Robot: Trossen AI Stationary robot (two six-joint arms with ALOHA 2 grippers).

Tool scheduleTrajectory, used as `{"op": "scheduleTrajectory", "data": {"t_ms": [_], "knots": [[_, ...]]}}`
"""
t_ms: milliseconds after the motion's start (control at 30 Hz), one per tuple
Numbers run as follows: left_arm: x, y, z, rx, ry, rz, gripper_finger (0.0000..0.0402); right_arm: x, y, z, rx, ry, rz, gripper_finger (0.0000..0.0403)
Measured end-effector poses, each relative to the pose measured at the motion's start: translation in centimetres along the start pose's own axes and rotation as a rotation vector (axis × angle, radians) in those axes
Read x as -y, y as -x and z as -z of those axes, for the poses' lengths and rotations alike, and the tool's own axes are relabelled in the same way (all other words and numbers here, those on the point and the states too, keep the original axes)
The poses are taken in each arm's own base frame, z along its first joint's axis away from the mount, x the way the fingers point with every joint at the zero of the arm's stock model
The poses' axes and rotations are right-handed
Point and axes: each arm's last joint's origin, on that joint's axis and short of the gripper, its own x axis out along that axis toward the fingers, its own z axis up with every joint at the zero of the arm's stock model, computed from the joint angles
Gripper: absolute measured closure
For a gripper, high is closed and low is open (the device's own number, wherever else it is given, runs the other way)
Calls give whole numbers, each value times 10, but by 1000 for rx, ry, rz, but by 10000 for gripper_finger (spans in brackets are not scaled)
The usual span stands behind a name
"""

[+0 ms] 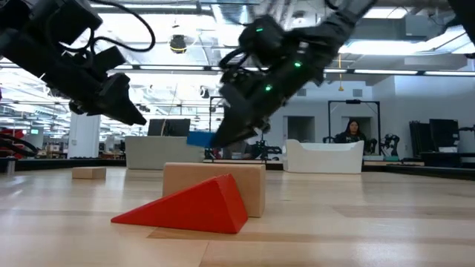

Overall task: Sort & place blocks by color
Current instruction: Put the blue rectangle block into the gray bin

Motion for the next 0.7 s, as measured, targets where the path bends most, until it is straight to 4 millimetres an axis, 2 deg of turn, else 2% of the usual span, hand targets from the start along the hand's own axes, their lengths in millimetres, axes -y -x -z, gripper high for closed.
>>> {"op": "scheduleTrajectory", "data": {"t_ms": [167,333,533,700], "knots": [[12,3,-5,50,-37,102,148,3,29,21,67,16,-16,268],[31,-2,-8,98,-113,256,148,-10,53,24,156,116,-63,268],[58,-16,-5,209,-190,403,148,-30,67,18,206,231,-109,268],[77,-25,-3,258,-269,508,148,-37,67,24,181,297,-137,268]]}}
